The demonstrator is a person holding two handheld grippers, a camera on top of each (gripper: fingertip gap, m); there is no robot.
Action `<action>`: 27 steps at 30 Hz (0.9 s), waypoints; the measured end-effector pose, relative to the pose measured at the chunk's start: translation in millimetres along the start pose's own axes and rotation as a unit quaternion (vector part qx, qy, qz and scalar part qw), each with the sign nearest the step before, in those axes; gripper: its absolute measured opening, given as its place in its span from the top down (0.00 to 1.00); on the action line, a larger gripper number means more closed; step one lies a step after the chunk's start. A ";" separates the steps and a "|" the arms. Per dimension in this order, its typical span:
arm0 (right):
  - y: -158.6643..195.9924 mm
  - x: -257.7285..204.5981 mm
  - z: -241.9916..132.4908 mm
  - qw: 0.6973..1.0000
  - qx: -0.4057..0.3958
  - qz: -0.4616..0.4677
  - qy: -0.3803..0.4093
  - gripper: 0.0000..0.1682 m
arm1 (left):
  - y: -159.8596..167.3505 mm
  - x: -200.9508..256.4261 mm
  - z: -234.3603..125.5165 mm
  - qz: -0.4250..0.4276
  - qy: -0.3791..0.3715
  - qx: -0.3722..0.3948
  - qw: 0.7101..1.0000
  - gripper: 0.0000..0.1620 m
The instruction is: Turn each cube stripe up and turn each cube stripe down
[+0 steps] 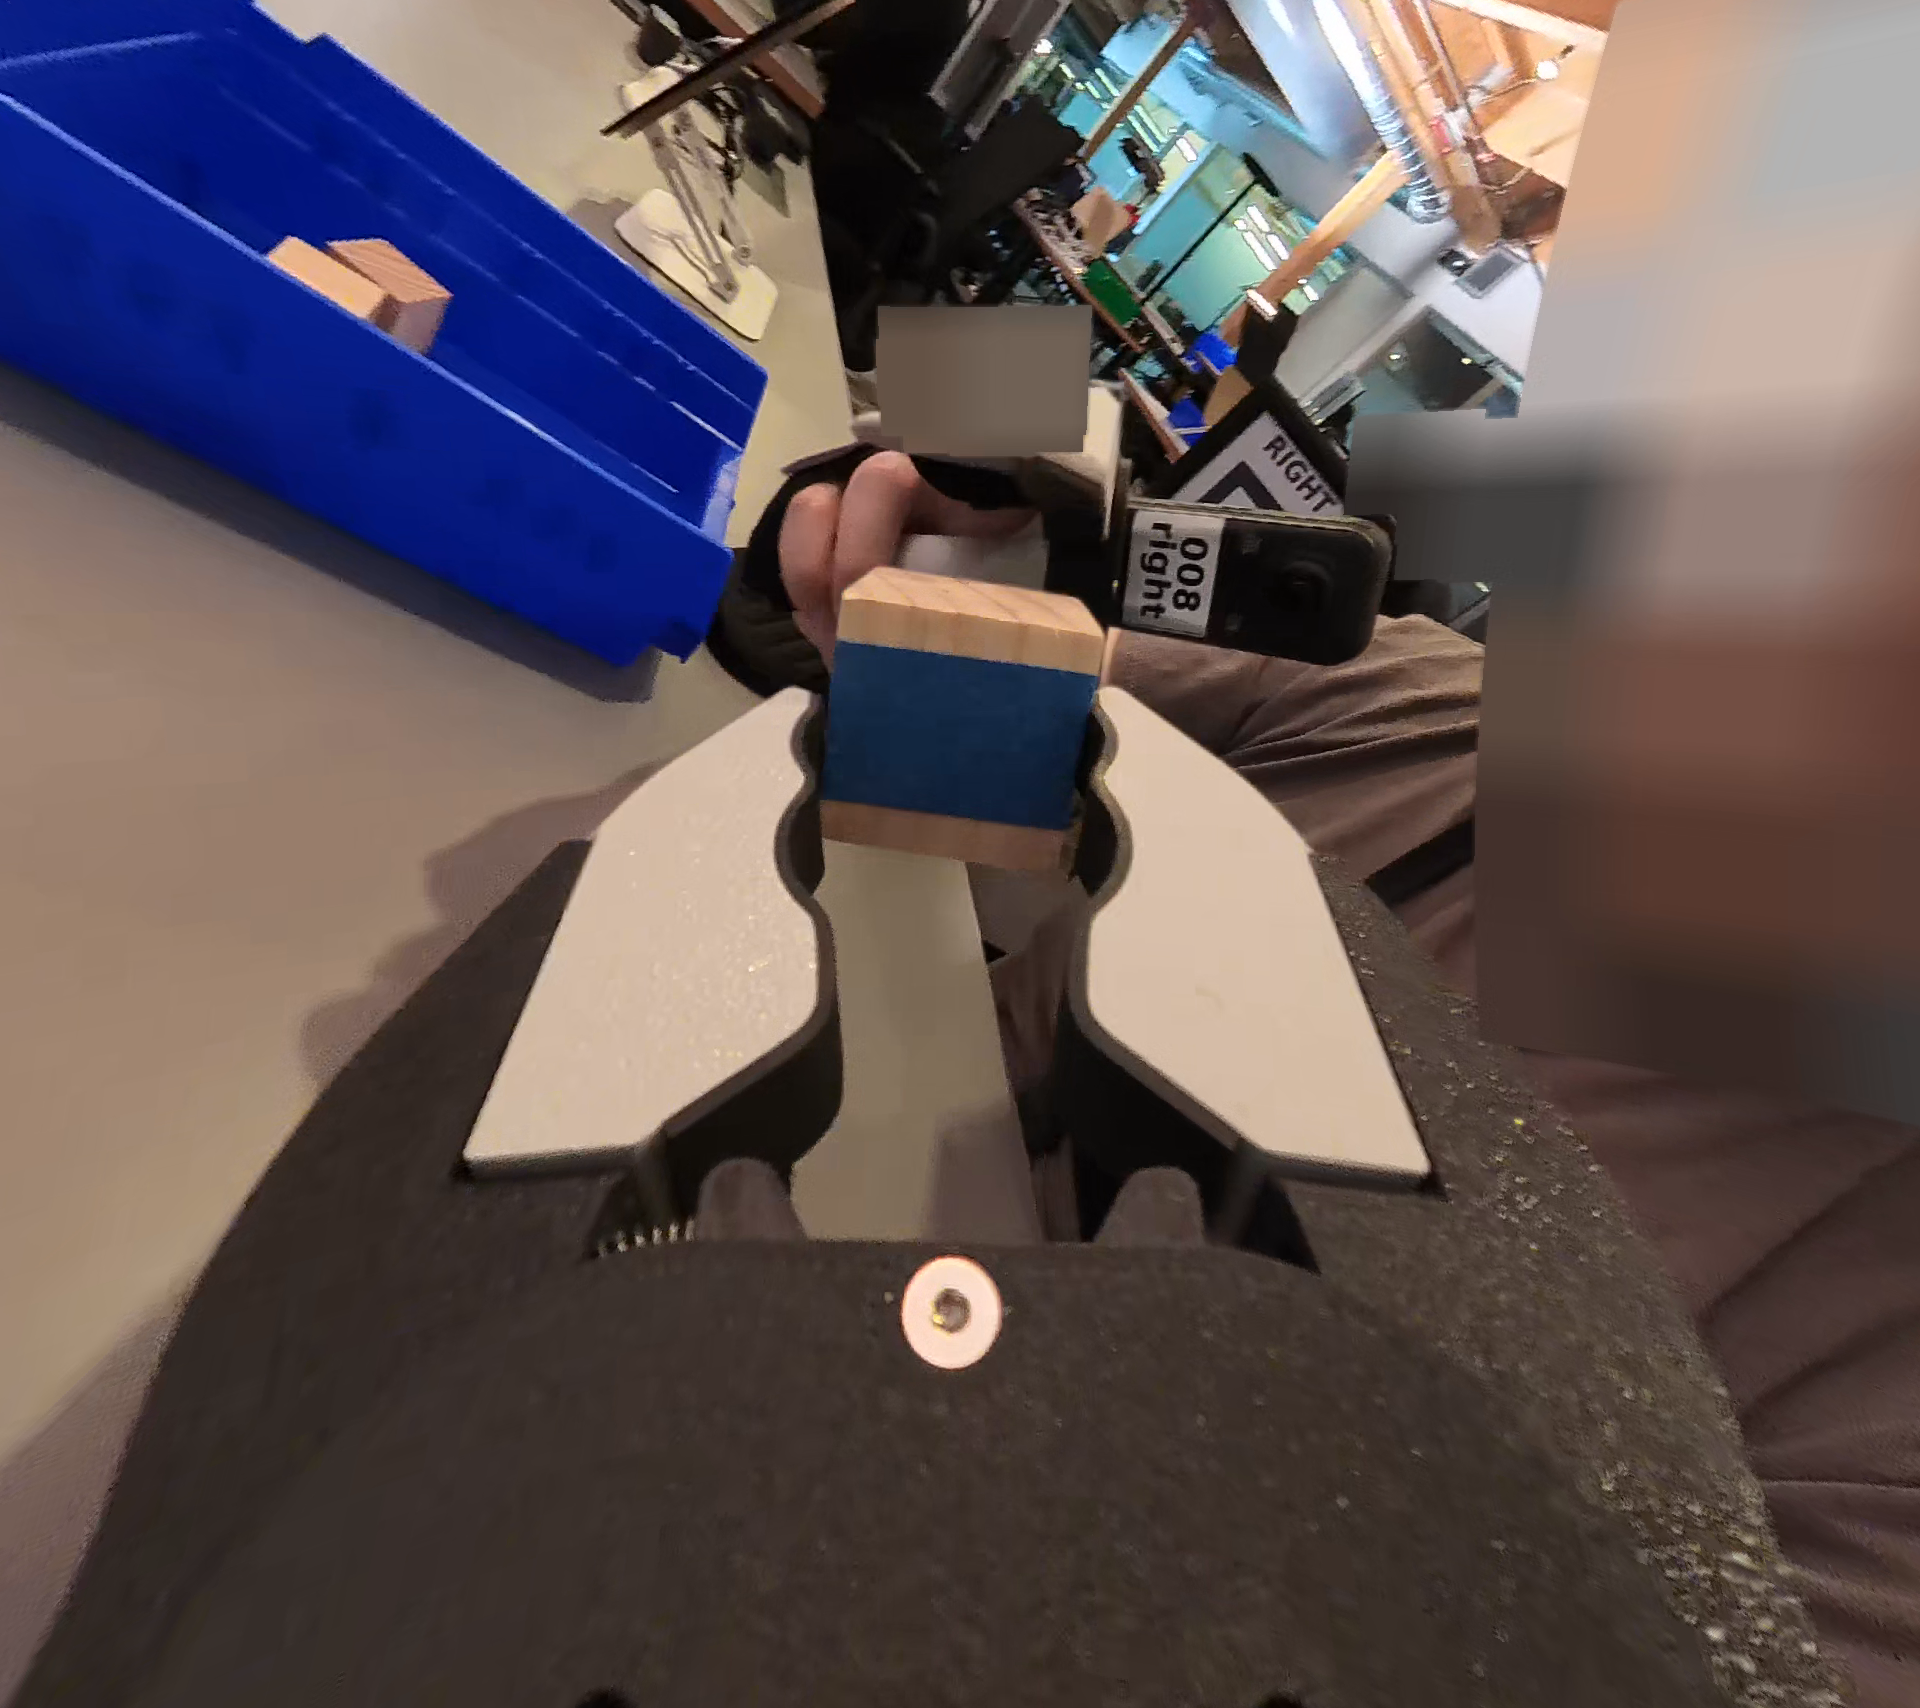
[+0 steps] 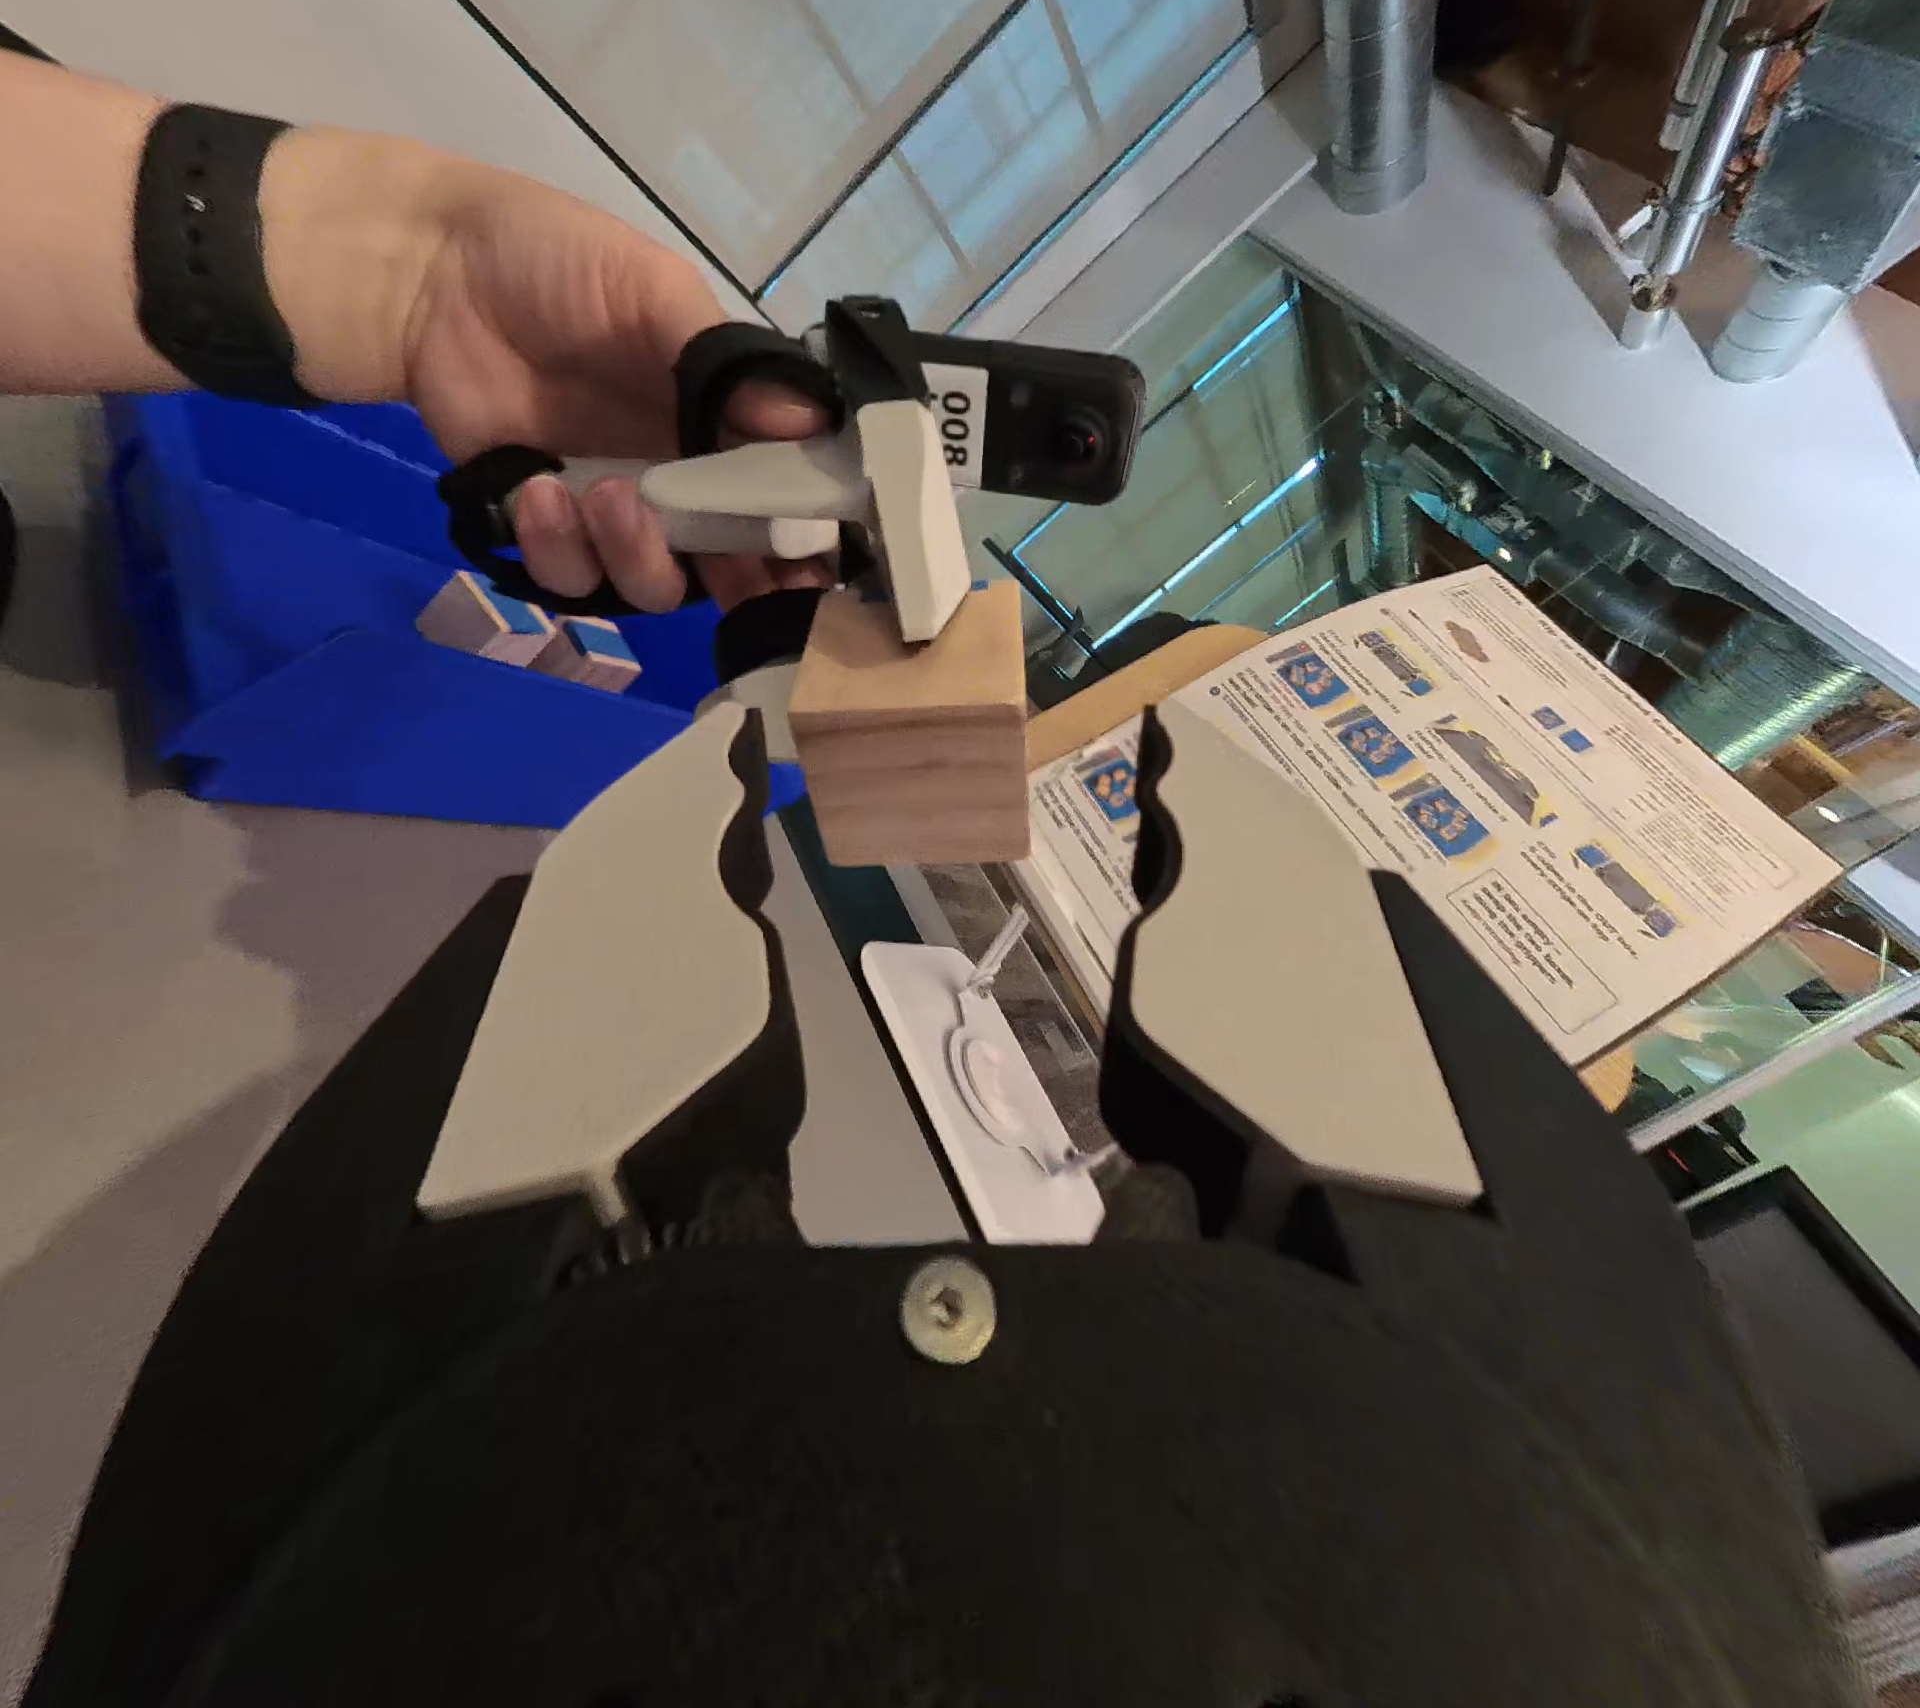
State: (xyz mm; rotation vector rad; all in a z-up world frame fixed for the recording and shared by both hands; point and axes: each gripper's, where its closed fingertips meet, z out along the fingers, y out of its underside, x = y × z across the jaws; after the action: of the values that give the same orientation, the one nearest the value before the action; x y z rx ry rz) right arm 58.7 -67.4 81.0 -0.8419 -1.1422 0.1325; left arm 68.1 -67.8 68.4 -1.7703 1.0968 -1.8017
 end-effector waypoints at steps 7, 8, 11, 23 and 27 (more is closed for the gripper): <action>7.8 -6.8 2.4 0.999 -0.020 -0.035 -0.006 0.72 | 0.1 6.9 8.6 -0.004 0.031 0.002 1.000 0.72; 7.6 -7.0 2.2 0.999 -0.020 -0.037 -0.004 0.73 | 1.1 6.1 8.8 0.000 0.026 0.000 1.000 0.72; 6.9 -9.1 2.0 0.999 -0.018 -0.021 -0.020 0.73 | 3.0 7.1 8.2 -0.008 0.026 -0.011 1.000 0.71; 115.2 100.1 -93.0 0.904 -0.352 0.235 -0.061 0.73 | -8.2 -8.7 -47.2 0.068 -0.160 0.003 0.985 0.68; 218.3 112.0 -210.0 0.700 -0.566 0.434 0.025 0.73 | -12.2 -11.3 -71.1 0.079 -0.230 0.015 0.970 0.69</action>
State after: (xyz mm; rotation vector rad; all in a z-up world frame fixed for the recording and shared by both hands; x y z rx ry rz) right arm 353.0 30.4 -9.0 -2.4652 -0.5710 0.1711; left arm 4.2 -33.5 77.2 -1.8920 0.9768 -1.2204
